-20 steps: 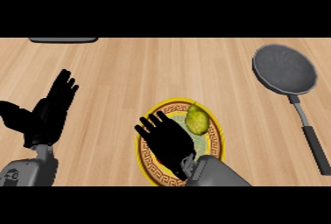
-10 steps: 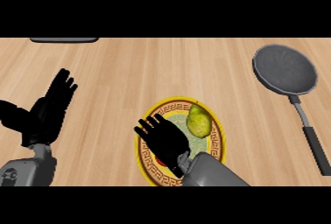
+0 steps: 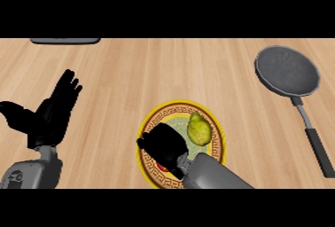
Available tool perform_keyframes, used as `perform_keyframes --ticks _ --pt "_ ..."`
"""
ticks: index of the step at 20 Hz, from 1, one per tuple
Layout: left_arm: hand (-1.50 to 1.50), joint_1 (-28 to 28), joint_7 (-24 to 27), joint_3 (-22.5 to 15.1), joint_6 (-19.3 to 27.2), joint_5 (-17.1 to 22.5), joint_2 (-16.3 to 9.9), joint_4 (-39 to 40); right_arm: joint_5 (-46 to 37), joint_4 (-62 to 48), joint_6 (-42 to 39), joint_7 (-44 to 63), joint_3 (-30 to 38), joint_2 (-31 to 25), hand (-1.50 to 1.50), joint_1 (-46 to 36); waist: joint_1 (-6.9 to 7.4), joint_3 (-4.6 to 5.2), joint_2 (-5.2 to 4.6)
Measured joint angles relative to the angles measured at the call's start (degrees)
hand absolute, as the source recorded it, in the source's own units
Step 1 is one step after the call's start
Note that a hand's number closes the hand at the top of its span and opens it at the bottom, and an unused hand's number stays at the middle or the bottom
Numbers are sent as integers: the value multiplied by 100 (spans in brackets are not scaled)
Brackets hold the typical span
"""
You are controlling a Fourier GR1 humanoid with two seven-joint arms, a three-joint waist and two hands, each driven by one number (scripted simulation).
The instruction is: Pick the tomato from the plate and place it in the pan
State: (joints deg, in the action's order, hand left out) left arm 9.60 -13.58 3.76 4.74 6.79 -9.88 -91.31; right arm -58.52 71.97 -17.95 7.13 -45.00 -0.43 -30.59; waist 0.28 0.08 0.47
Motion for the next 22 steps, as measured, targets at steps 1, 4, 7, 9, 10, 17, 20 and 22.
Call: perform_keyframes --ticks 1,4,7,9,10,17,20,22 --pt "0 11 33 10 -1 -21 13 47 0 81 -30 22 -26 -11 150 27 -6 2 0" --pt "0 -77 150 74 -98 -8 -15 55 65 -25 91 -109 11 -11 150 0 -3 4 2" --pt "0 -89 106 114 -120 8 -15 30 -35 159 191 -188 110 -12 150 179 -19 8 -2" --pt "0 -55 38 144 -125 9 -42 47 -91 374 325 -249 232 -68 150 244 -29 6 -10" --pt "0 -41 64 189 -160 28 -82 91 -102 454 344 -178 381 -87 150 209 -36 5 -14" --pt "0 -70 48 199 -103 -1 -57 44 -316 294 533 1417 1956 -400 150 -10 -115 -4 -24" --pt "0 -100 -56 195 -95 1 -76 -63 -615 491 577 2002 2315 -569 150 -334 -87 -6 -18" --pt "0 -69 -59 186 -94 -11 -67 -22 -856 762 599 2333 2396 -624 150 -497 -91 -5 -16"
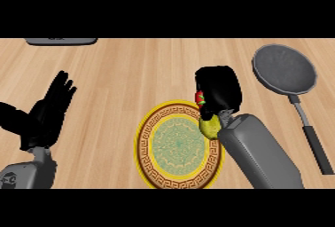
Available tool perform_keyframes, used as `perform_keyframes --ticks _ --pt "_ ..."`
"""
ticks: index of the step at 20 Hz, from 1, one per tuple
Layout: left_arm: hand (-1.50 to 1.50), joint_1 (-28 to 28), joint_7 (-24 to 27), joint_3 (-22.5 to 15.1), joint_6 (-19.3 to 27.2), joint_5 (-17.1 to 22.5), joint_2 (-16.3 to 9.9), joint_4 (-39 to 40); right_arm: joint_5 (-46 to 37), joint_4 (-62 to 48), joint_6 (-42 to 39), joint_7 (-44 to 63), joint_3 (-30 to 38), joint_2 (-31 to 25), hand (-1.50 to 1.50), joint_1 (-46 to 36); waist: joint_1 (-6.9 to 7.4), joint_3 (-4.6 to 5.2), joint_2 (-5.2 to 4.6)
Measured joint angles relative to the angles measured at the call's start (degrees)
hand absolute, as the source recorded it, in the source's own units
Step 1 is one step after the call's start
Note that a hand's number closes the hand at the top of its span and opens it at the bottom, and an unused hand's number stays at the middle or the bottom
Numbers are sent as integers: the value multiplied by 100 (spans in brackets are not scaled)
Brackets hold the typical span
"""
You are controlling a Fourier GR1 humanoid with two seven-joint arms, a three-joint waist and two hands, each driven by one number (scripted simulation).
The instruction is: Pick the tomato from the plate and place it in the pan
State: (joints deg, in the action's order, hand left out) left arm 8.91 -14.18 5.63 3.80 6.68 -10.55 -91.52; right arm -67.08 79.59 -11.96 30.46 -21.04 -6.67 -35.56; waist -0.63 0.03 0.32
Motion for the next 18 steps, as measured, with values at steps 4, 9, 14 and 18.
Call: perform_keyframes --ticks 4,9,14,18 --pt "0 27 -3 -16 11 -14 39 10 -150 561 -338 304 363 -251 150 -435 17 0 -4" --pt "0 28 56 14 -59 -14 25 24 -148 1000 -769 545 816 -302 150 -727 49 -2 -16" --pt "0 76 28 9 -50 -21 69 0 -79 641 -505 413 1495 -513 150 -1036 81 -1 -30" --pt "0 33 -10 -15 -35 -56 90 -64 81 159 -88 32 2111 -904 150 -1096 96 -4 -40"
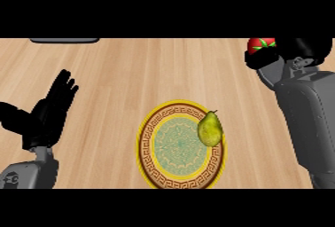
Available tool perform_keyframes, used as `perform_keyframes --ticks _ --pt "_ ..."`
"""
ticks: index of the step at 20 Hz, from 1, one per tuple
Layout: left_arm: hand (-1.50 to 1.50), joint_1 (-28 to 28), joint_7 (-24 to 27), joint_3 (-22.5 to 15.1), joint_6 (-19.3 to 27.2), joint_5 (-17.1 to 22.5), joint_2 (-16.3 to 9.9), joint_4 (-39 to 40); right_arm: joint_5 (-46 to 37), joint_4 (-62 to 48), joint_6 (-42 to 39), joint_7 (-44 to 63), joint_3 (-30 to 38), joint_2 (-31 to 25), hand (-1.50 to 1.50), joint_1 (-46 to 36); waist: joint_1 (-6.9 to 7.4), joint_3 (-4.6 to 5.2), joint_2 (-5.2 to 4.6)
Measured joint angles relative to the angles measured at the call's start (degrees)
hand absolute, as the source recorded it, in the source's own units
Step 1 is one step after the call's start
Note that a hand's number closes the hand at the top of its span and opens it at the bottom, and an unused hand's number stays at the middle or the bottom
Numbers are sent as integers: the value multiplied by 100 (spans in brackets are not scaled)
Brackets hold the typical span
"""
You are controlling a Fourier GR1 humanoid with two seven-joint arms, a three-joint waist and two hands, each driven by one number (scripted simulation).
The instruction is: Pick the tomato from the plate and place it in the pan
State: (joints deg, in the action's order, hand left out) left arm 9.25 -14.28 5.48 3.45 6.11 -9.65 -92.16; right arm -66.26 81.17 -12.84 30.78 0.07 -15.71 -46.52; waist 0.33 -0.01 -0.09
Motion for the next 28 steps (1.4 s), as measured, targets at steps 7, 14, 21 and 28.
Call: perform_keyframes --ticks 7,14,21,28 --pt "0 89 36 -30 23 -61 59 88 463 -906 908 -1123 965 -732 150 283 7 -2 -12" --pt "0 72 -54 36 -71 29 -4 -40 819 -2731 1935 -2518 1613 -1220 150 180 83 -5 -32" --pt "0 233 -127 -40 -42 -14 71 16 1057 -4661 2721 -3915 1955 -1441 150 -156 170 -12 -73" --pt "0 261 -72 -71 -93 -18 84 26 1008 -6065 3043 -3936 2197 -1636 -150 -503 288 -17 -122"
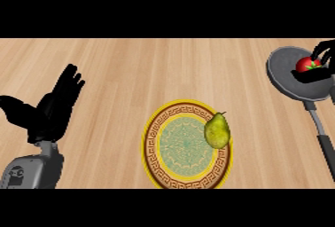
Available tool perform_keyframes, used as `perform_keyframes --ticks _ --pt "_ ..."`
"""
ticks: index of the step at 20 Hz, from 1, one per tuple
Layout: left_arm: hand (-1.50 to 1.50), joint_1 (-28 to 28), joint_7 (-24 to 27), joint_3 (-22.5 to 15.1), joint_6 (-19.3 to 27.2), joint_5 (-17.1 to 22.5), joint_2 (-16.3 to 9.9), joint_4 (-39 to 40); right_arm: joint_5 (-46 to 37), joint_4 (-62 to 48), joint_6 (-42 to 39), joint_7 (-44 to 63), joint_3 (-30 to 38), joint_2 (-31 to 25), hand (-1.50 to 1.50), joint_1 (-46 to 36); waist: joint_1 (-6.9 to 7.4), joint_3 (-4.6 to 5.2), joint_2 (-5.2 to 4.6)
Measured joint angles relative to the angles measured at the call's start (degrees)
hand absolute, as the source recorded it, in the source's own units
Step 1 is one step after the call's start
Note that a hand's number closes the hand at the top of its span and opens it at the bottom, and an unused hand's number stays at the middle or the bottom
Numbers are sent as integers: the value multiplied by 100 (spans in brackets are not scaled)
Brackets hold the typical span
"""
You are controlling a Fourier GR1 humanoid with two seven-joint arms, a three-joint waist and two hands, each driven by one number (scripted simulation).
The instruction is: Pick the tomato from the plate and place it in the pan
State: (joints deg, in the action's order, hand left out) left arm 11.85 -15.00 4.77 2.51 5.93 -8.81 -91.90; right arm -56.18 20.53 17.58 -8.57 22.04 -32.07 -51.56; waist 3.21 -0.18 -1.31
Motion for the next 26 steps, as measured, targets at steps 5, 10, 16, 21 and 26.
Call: perform_keyframes --ticks 5,10,16,21,26 --pt "0 70 26 3 -36 16 -2 38 205 -626 -203 -56 273 -132 -150 -7 34 -7 -28" --pt "0 50 71 -32 -28 -31 22 57 562 -837 -303 -527 622 -232 -150 -14 40 -15 -31" --pt "0 23 48 -22 45 -56 67 47 1478 -800 -527 -1307 1453 -353 -150 71 -67 -13 9" --pt "0 -26 100 73 28 -36 18 134 2273 -883 -1327 -1815 2158 -769 -150 356 -175 -8 42" --pt "0 -105 156 125 29 -28 8 138 2873 -987 -2633 -2384 2639 -1390 -150 882 -256 -5 74"
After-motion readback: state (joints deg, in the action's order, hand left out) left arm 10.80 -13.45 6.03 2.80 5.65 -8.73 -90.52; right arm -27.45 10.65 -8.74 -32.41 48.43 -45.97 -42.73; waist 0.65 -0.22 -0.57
